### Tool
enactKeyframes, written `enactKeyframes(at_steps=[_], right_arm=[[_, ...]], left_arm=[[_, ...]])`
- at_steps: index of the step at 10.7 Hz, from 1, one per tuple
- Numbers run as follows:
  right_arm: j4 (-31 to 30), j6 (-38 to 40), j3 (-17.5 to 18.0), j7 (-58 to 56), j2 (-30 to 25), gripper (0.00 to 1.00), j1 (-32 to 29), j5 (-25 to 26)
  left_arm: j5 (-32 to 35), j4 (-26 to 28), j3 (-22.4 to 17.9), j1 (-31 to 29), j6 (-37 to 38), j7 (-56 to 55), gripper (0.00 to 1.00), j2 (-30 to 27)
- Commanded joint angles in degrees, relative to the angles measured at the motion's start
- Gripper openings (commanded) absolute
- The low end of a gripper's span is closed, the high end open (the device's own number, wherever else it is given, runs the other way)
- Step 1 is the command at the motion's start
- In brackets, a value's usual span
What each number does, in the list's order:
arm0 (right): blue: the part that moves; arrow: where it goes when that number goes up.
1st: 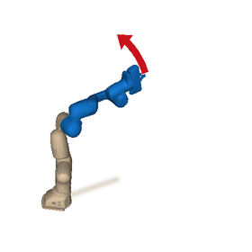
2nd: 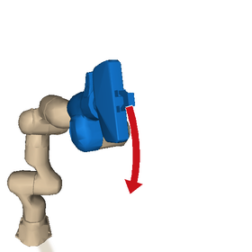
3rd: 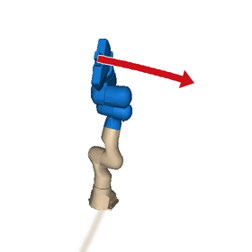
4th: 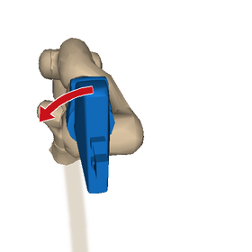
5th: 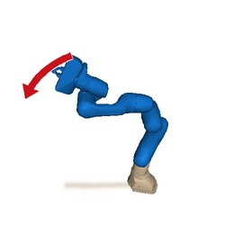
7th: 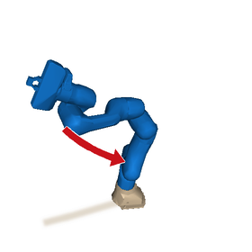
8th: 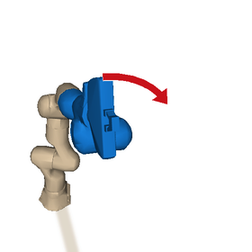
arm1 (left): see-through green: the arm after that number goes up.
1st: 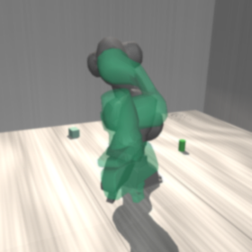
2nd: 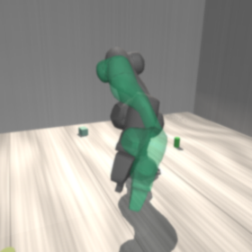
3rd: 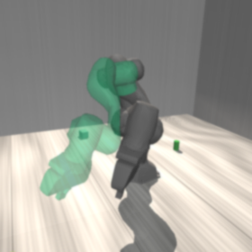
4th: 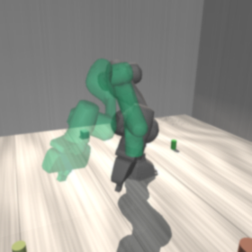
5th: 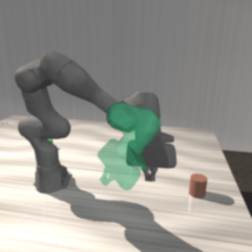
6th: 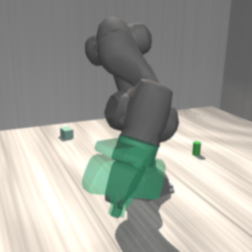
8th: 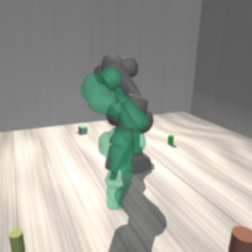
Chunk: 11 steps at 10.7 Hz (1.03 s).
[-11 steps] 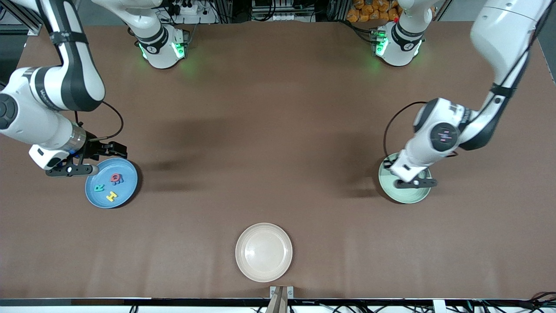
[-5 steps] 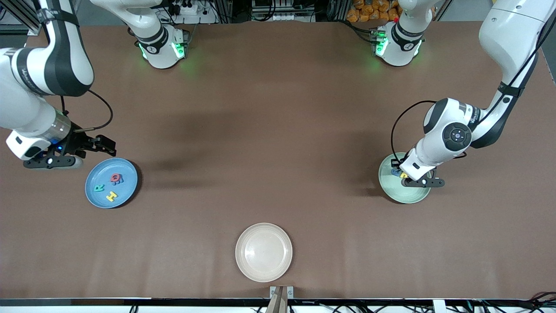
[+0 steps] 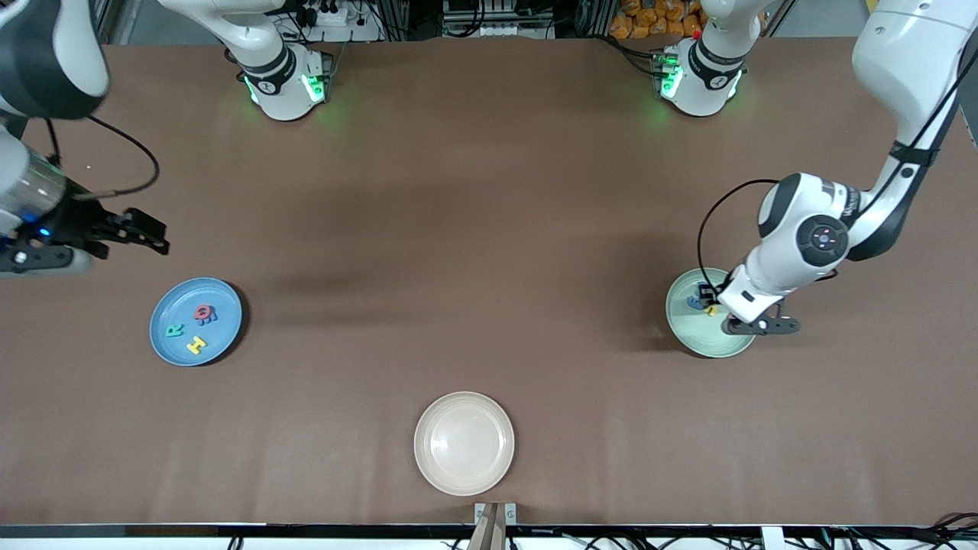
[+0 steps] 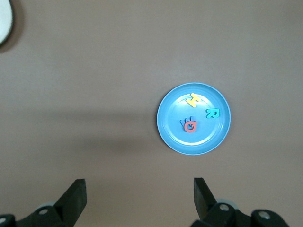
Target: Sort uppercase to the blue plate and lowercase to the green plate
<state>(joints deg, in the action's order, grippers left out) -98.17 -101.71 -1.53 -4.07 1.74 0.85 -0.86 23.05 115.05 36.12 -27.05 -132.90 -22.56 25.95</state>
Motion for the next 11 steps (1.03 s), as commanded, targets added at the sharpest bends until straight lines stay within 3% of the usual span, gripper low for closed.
enactKeyframes(at_steps=[1,3,5,7,9,11], right_arm=[[6.9,5.4,2.9,0.4,-0.1,1.00,-0.9,0.8],[11.1,10.0,3.2,0.4,-0.1,1.00,-1.0,0.7],[11.9,11.5,3.0,0.4,-2.2,1.00,-0.8,0.7],[11.9,11.5,2.9,0.4,-3.3,1.00,-0.8,0.7],[11.8,11.8,2.7,0.3,-3.6,1.00,-1.0,0.8],[11.8,12.4,2.5,0.3,-3.6,1.00,-1.1,0.8]], left_arm=[[-1.8,-6.6,2.1,-0.4,13.6,1.8,1.00,-5.8],[-3.9,-18.6,3.6,0.0,27.0,1.6,1.00,-5.8],[-4.0,-26.8,4.8,0.0,34.3,1.5,1.00,-6.3],[-6.2,-30.9,4.8,-0.5,37.3,1.6,1.00,-8.5],[-10.2,-31.3,4.5,-4.2,38.8,1.7,1.00,-12.0],[-11.7,-34.9,4.6,-5.9,44.3,3.8,1.00,-12.1]])
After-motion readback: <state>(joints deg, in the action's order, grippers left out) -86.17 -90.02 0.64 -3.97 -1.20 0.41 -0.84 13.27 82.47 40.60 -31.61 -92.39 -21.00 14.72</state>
